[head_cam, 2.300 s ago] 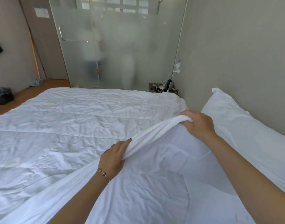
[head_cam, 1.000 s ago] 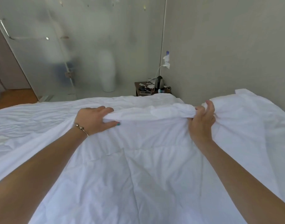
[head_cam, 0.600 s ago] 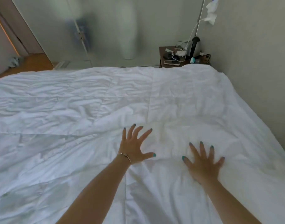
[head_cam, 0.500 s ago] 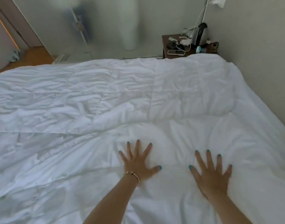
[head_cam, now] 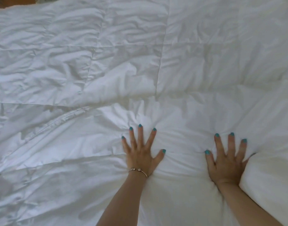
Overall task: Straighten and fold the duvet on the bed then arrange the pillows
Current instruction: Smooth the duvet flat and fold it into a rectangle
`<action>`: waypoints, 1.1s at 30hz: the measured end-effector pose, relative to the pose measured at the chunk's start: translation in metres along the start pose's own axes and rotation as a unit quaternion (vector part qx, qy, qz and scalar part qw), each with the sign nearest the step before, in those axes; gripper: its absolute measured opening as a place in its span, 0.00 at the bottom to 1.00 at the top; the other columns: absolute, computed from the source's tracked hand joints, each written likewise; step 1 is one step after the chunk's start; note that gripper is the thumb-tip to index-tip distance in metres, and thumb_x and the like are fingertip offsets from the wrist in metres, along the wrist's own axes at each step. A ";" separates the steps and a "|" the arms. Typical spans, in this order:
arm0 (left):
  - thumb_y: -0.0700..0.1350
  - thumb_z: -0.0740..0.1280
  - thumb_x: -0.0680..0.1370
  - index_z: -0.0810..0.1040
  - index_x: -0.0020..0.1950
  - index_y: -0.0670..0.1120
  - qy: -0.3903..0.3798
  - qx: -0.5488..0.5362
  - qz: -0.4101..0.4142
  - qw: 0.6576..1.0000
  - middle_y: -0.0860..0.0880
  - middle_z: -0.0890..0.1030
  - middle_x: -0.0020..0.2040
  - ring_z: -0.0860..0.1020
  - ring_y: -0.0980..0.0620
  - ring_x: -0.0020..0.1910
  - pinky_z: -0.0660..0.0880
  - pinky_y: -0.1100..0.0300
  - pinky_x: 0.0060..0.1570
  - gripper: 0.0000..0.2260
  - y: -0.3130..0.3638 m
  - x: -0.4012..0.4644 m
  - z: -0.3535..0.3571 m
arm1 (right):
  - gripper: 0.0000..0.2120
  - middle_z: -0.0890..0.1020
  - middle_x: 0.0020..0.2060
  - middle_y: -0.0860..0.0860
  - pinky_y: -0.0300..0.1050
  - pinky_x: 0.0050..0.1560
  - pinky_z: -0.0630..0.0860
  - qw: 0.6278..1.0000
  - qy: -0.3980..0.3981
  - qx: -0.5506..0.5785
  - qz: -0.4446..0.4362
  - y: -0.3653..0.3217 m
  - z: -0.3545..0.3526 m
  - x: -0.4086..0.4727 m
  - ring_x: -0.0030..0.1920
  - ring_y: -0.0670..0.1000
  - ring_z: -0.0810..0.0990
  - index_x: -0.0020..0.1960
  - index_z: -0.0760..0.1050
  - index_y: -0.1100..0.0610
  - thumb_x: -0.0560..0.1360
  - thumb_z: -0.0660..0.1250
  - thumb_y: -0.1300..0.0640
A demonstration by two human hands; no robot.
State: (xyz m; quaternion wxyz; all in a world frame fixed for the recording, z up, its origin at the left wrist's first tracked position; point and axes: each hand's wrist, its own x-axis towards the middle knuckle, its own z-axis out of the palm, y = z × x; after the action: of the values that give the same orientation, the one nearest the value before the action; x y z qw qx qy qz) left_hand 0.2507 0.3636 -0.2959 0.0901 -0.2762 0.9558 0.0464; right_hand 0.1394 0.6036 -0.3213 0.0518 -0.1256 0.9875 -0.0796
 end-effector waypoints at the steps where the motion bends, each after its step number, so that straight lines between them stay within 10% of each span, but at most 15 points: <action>1: 0.72 0.51 0.73 0.51 0.78 0.61 0.004 -0.004 0.004 1.000 0.45 0.52 0.79 0.49 0.36 0.77 0.49 0.31 0.70 0.35 0.000 0.001 0.003 | 0.30 0.59 0.76 0.55 0.56 0.71 0.27 1.000 0.018 0.004 -0.006 0.001 0.004 0.002 0.76 0.64 0.50 0.74 0.63 0.46 0.76 0.47 0.35; 12: 0.69 0.50 0.74 0.52 0.78 0.59 0.028 -0.022 0.022 0.999 0.43 0.54 0.79 0.52 0.35 0.76 0.48 0.32 0.71 0.34 -0.008 0.008 0.029 | 0.28 0.61 0.75 0.58 0.59 0.73 0.31 0.993 0.111 -0.015 -0.043 0.004 0.018 0.008 0.75 0.67 0.53 0.73 0.63 0.49 0.75 0.54 0.41; 33: 0.70 0.47 0.75 0.49 0.78 0.59 -0.055 -0.059 0.015 0.997 0.43 0.57 0.78 0.52 0.36 0.76 0.48 0.32 0.71 0.33 -0.003 0.009 0.019 | 0.30 0.63 0.74 0.55 0.57 0.74 0.33 0.999 0.039 -0.036 -0.010 0.005 0.002 0.007 0.74 0.65 0.56 0.72 0.63 0.47 0.72 0.56 0.40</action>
State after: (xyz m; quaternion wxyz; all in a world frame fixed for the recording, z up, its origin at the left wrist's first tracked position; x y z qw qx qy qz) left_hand 0.2475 0.3590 -0.3166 0.1257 -0.2636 0.9489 0.1196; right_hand 0.1318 0.6062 -0.3249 0.0083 -0.1339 0.9897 -0.0494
